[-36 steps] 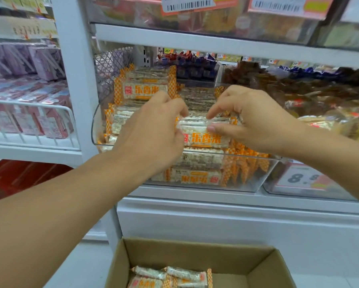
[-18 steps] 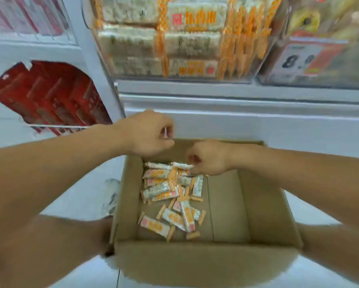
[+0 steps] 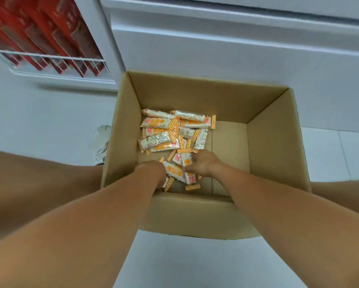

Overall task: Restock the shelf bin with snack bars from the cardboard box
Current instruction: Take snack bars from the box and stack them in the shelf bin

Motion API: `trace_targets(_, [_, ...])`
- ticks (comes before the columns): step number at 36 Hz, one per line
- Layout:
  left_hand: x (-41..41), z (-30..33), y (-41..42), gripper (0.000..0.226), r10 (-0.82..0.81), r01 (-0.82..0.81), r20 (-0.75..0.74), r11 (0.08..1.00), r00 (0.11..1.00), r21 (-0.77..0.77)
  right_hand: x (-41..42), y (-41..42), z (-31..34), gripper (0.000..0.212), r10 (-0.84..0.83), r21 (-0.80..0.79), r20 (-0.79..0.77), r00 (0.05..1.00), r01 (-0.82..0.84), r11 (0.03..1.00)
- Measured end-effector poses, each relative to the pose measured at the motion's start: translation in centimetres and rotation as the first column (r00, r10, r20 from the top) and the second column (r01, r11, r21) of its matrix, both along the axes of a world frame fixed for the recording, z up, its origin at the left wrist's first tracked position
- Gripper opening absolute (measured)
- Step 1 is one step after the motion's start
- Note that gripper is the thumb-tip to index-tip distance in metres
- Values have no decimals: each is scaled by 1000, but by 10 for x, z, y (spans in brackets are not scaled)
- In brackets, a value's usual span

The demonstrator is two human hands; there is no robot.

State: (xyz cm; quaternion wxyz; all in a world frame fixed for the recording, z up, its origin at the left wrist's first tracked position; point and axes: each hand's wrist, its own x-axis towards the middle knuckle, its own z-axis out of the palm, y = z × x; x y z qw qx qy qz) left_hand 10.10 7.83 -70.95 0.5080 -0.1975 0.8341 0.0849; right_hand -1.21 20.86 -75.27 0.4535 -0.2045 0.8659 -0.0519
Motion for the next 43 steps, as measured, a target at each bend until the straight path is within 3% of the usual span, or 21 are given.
trace_targets(2, [-2, -3, -5, 49, -37, 37, -3, 999, 999, -15, -2, -2, -2, 50, -5, 2, -20, 1000, 5, 1000])
trace_targets(13, [-8, -7, -14, 42, -296, 298, 32, 951, 955, -85, -5, -4, 12, 44, -40, -77, 36, 999, 42, 996])
trace_targets(16, [-12, -7, -24, 34, -149, 151, -40, 986, 988, 68, -16, 2, 17, 42, -208, -133, 199, 958, 237, 962])
trace_targets(18, [-14, -1, -28, 33, 173, -150, -66, 955, 983, 258, -26, 11, 22, 31, -393, -124, 370, 842, 464, 877])
trace_targets(19, [-15, 3, -28, 32, 417, -377, -24, 843, 908, 383, -31, 17, 25, 33, -442, -99, 439, 782, 531, 842])
trace_targets(21, [-17, 9, -27, 31, 789, -703, 151, 420, 596, 574, -40, 28, 29, 38, -489, -50, 590, 643, 634, 772])
trace_targets(22, [-19, 10, -25, 32, 868, -752, 210, 241, 450, 614, -43, 33, 31, 36, -500, -29, 674, 544, 696, 717])
trace_targets(24, [-21, 10, -21, 34, 924, -766, 243, 78, 296, 638, -45, 39, 35, 25, -478, 7, 800, 361, 793, 610])
trace_targets(26, [-24, 10, -14, 41, 930, -739, 245, 40, 273, 672, -40, 38, 40, 13, -447, 19, 842, 302, 811, 585])
trace_targets(28, [-26, 12, -6, 64, 911, -705, 268, 34, 314, 708, -33, 31, 43, 8, -439, -7, 832, 339, 798, 603])
trace_targets(31, [-23, 3, -2, 102, 915, -665, 142, 161, 378, 729, -29, 16, 44, 25, -451, -65, 816, 361, 833, 549])
trace_targets(34, [-20, -4, -8, 77, 935, -675, 175, 85, 308, 733, -29, 5, 38, 69, -495, -125, 781, 381, 872, 474])
trace_targets(37, [-18, 5, -11, 29, 917, -679, 251, 28, 309, 733, -28, 3, 29, 104, -482, -103, 831, 277, 929, 356])
trace_targets(39, [-16, 7, -14, 19, 901, -679, 283, 17, 328, 733, -25, 4, 27, 97, -484, -82, 846, 224, 951, 296])
trace_targets(43, [-15, 7, -18, 18, 883, -697, 310, 27, 353, 716, -19, 0, 18, 36, -612, -106, 765, 200, 977, 187])
